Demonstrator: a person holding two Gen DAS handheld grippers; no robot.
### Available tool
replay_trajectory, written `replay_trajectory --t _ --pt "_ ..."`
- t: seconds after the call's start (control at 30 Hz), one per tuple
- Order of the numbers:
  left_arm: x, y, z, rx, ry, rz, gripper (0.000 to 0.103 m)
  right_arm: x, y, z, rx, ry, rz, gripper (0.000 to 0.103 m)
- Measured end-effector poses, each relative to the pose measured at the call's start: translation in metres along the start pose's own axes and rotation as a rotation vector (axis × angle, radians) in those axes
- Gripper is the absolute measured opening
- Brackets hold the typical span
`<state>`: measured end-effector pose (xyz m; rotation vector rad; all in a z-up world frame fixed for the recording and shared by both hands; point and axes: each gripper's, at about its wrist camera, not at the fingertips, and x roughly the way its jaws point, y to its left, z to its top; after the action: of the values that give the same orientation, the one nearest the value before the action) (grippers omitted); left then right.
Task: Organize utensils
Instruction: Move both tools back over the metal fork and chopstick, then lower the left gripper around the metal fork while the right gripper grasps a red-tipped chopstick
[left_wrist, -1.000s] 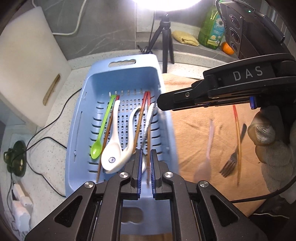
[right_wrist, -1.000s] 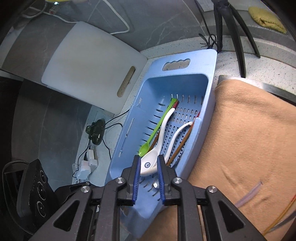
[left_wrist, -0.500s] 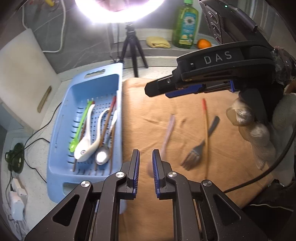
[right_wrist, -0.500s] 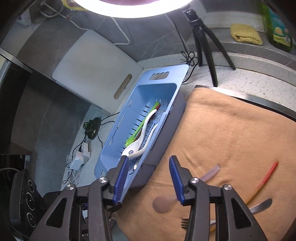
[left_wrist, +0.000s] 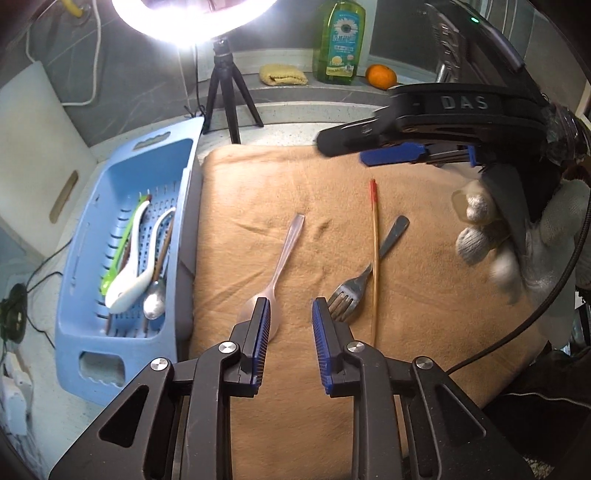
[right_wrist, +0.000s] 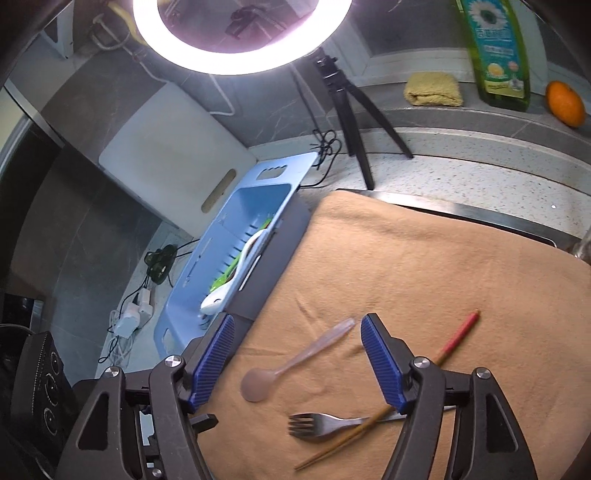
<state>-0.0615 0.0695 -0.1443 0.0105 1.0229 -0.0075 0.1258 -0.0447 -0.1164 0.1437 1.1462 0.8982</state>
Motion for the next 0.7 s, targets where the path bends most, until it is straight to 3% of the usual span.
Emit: replay_trajectory --t 0.23,0.47,0.57,0.7 --pt "0.019 -0.002 -0.007 -0.001 0.043 -0.030 0.022 0.000 -0.021 -0.007 0.022 0.051 -0.017 0.070" --pt "0.041 -0.019 -0.002 0.066 0.089 -0.077 0.022 0.007 -0.043 -0.016 0.158 0.120 0.043 0.070" --pt "0.049 -0.025 0.000 0.082 0.105 -0.091 0.022 0.014 -0.048 -0.019 0.195 0.149 0.052 0.062" --pt "0.055 -0.027 0.001 0.080 0.112 -0.109 0.022 0.021 -0.060 -0.026 0.236 0.184 0.001 0.050"
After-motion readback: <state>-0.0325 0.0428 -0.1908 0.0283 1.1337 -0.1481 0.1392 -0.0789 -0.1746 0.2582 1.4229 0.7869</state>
